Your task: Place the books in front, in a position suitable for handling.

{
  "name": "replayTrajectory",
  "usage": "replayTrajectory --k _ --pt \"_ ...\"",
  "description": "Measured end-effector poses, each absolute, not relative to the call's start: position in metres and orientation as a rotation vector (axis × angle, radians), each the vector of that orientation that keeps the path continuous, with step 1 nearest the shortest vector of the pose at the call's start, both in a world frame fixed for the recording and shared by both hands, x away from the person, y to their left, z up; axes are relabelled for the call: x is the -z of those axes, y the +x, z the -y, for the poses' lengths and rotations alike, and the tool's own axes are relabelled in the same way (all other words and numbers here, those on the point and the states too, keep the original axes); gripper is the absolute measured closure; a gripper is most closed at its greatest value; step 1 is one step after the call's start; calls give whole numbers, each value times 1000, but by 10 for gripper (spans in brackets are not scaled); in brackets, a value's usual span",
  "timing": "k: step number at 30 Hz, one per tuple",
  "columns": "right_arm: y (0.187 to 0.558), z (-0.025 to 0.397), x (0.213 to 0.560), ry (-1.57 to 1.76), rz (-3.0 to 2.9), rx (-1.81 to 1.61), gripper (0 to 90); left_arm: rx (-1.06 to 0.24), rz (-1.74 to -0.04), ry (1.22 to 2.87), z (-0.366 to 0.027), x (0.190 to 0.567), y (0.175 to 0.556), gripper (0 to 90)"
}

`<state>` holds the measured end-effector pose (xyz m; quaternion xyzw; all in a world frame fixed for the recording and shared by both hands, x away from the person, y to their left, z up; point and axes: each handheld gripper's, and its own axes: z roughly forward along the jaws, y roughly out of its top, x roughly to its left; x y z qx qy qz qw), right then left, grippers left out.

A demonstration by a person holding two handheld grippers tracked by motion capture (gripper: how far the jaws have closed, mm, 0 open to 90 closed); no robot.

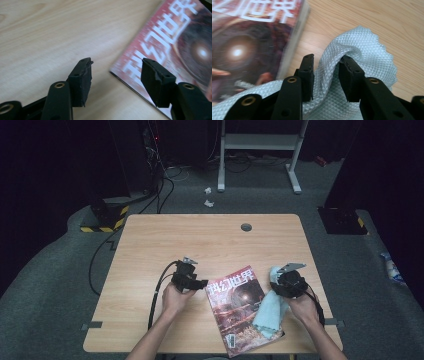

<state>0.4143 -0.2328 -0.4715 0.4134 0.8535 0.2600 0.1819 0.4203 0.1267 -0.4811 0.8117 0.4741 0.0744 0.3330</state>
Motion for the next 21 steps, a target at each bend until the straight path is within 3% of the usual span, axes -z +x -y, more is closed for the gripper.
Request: replayTrajectory --k 13,18,21 --pt "391 215 453 1038 -2444 -837 567 -120 -1154 2278 -87 491 369 375" --pt "408 220 459 1163 -2460 -757 507 -130 -1166 2306 -80 498 371 378" --pt "421 227 464 1250 -2441 -727 531 -159 -1170 2312 -77 498 373 389"
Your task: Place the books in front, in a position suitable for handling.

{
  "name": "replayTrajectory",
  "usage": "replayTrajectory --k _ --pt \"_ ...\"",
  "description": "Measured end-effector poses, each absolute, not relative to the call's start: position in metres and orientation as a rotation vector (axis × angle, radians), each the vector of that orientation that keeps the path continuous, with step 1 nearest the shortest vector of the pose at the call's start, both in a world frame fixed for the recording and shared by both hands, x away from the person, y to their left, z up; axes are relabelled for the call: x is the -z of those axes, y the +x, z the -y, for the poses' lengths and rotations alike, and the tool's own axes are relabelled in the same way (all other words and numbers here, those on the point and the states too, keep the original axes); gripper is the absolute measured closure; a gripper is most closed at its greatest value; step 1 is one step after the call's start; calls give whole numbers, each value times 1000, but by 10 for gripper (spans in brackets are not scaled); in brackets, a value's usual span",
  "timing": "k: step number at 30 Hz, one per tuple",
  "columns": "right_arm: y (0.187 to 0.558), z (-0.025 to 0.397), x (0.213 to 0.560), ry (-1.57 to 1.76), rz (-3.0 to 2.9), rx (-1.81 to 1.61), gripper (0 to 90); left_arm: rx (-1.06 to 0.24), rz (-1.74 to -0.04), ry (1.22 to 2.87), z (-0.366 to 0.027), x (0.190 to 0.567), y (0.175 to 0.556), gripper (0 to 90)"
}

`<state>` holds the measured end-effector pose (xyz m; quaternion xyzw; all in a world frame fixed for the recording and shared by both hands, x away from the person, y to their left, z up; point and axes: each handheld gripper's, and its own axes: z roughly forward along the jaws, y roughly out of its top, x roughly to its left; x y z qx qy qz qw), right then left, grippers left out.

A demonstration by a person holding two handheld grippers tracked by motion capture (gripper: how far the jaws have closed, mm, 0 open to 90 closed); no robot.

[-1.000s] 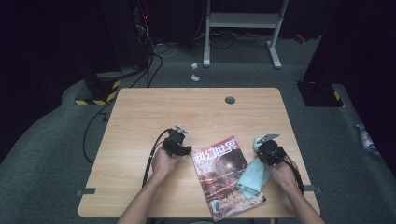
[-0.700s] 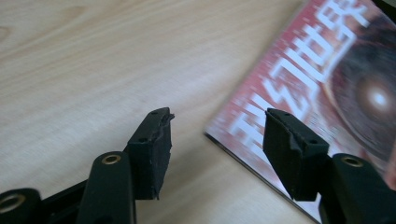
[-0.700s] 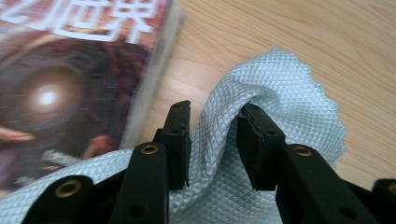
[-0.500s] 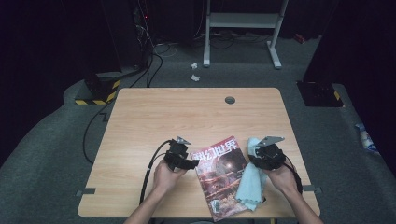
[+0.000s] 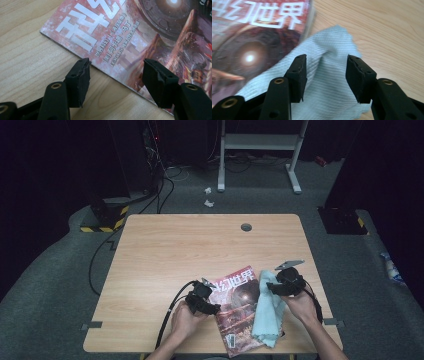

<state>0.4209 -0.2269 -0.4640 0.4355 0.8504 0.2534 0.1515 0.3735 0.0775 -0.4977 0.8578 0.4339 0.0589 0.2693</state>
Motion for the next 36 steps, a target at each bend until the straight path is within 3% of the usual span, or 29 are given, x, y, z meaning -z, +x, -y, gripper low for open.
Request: replayTrajectory --k 5,10,11,14,16,18,27,31,36 --pt "412 221 460 1246 -2529 -851 567 -181 -1166 2304 -76 499 375 393" --pt "409 206 471 1196 -2638 -763 488 -205 -1166 2284 -78 500 380 390" --pt "411 206 473 1200 -2646 -752 511 -203 -1167 2279 -79 500 381 391" --pt "417 205 479 1182 -2686 -688 741 -211 -1168 2277 -80 501 384 393" --pt "423 207 479 1205 -2723 -694 846 -212 -1175 2278 -81 500 388 392" --pt "428 209 475 1192 -2696 -650 864 -215 -1182 2281 -81 500 391 391" --pt "460 224 473 1164 -2567 -488 851 -244 -1255 2247 -93 500 415 395" --pt "465 228 477 1224 -2521 -469 730 -250 -1276 2248 -99 499 426 397" --pt "441 218 451 1198 -2482 -668 646 -229 -1275 2264 -100 496 422 426"
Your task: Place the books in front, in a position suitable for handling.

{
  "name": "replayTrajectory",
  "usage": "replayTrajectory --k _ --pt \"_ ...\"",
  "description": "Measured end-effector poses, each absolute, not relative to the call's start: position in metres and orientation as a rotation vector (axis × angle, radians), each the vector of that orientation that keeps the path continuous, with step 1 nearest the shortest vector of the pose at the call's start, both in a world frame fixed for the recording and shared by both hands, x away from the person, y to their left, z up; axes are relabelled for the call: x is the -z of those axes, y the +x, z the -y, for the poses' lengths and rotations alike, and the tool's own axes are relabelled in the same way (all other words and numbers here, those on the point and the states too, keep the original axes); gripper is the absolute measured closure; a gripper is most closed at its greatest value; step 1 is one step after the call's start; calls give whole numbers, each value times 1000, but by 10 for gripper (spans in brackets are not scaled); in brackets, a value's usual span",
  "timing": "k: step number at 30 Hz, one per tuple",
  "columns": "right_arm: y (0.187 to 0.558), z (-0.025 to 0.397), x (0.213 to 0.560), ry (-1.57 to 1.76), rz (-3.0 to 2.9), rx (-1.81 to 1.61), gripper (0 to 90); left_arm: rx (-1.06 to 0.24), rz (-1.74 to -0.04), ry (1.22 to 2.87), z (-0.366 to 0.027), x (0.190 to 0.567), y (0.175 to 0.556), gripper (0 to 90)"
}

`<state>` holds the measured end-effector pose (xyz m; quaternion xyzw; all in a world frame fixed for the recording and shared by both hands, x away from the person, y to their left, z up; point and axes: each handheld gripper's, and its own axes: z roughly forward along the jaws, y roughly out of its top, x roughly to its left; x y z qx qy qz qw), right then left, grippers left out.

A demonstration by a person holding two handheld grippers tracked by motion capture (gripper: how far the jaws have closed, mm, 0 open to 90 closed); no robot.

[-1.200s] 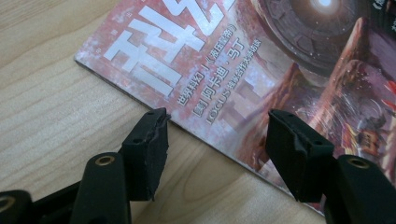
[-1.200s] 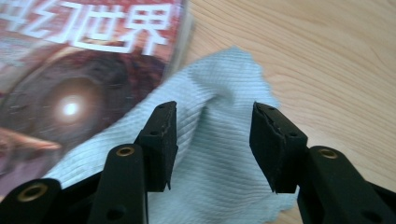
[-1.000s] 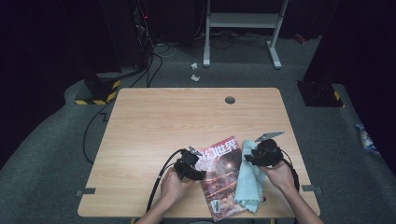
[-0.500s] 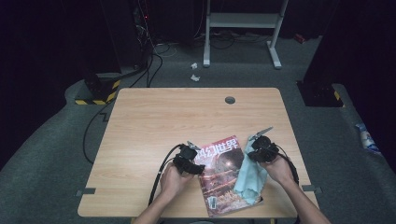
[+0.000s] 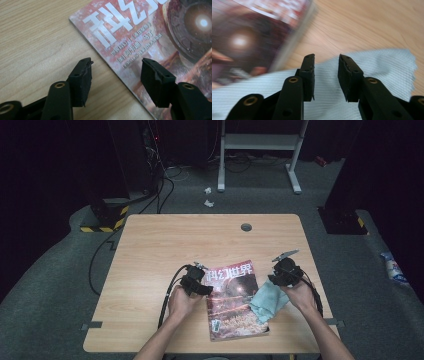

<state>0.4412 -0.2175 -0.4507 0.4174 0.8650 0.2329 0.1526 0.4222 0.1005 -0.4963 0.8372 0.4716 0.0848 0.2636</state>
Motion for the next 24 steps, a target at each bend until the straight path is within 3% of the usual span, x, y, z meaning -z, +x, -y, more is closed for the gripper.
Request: replayTrajectory --k 4,10,14,18,24 --pt "414 200 442 1136 -2561 -786 615 -176 -1227 2234 -98 489 401 423" --pt "395 179 465 1051 -2682 -693 614 -163 -1179 2259 -90 484 373 407" --pt "394 182 478 1018 -2690 -554 686 -178 -1191 2292 -87 490 367 407" --pt "396 197 479 1018 -2668 -470 815 -173 -1211 2306 -86 497 368 426" --pt "401 215 476 1109 -2595 -460 797 -191 -1212 2290 -88 498 371 420"
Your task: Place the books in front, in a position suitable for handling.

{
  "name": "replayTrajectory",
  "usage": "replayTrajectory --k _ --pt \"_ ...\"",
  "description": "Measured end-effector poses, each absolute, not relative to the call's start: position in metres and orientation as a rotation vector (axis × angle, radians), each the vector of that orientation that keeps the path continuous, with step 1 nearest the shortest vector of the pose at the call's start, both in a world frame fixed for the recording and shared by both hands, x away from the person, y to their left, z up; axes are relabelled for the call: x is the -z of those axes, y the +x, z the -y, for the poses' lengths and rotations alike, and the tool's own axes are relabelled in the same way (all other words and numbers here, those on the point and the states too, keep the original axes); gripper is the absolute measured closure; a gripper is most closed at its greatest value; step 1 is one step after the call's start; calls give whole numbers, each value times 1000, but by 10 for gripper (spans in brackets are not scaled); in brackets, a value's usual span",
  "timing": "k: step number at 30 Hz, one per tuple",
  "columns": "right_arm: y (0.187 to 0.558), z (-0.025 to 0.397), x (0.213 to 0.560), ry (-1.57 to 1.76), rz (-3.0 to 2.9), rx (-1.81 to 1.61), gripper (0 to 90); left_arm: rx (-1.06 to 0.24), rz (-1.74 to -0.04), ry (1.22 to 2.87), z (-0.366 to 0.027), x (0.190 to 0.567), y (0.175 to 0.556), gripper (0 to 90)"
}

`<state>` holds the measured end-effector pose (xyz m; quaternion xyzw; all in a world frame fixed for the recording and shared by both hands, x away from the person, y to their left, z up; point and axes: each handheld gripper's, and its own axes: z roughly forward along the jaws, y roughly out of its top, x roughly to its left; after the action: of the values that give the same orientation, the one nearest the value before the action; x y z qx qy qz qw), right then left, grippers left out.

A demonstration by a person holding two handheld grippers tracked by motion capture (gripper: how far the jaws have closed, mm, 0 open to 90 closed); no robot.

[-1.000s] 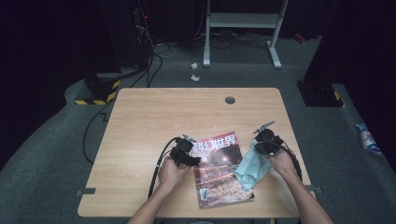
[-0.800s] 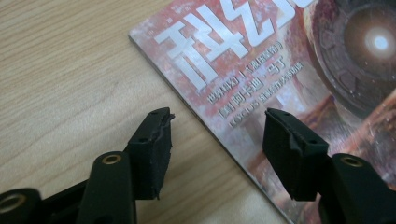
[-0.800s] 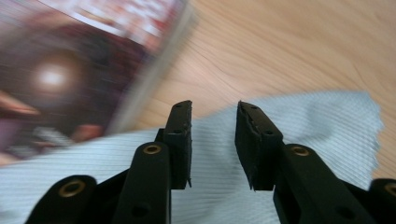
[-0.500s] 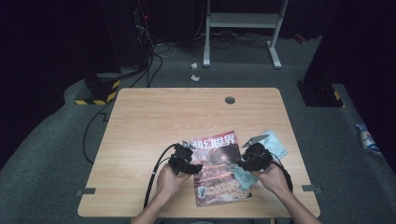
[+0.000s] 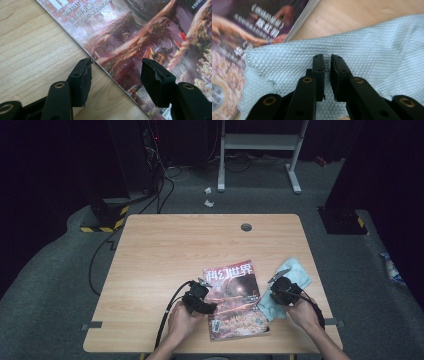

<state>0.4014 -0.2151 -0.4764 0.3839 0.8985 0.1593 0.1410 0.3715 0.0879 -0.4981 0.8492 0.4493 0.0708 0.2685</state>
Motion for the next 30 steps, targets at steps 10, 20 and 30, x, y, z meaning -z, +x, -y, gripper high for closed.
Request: replayTrajectory --k 10,20,30 --pt "385 164 478 959 -2670 -541 547 -209 -1177 2299 -89 499 378 415" --pt "411 147 486 1010 -2650 -559 561 -282 -1252 2288 -102 497 415 417" --pt "419 160 484 1044 -2670 -569 615 -265 -1297 2262 -110 497 430 400"
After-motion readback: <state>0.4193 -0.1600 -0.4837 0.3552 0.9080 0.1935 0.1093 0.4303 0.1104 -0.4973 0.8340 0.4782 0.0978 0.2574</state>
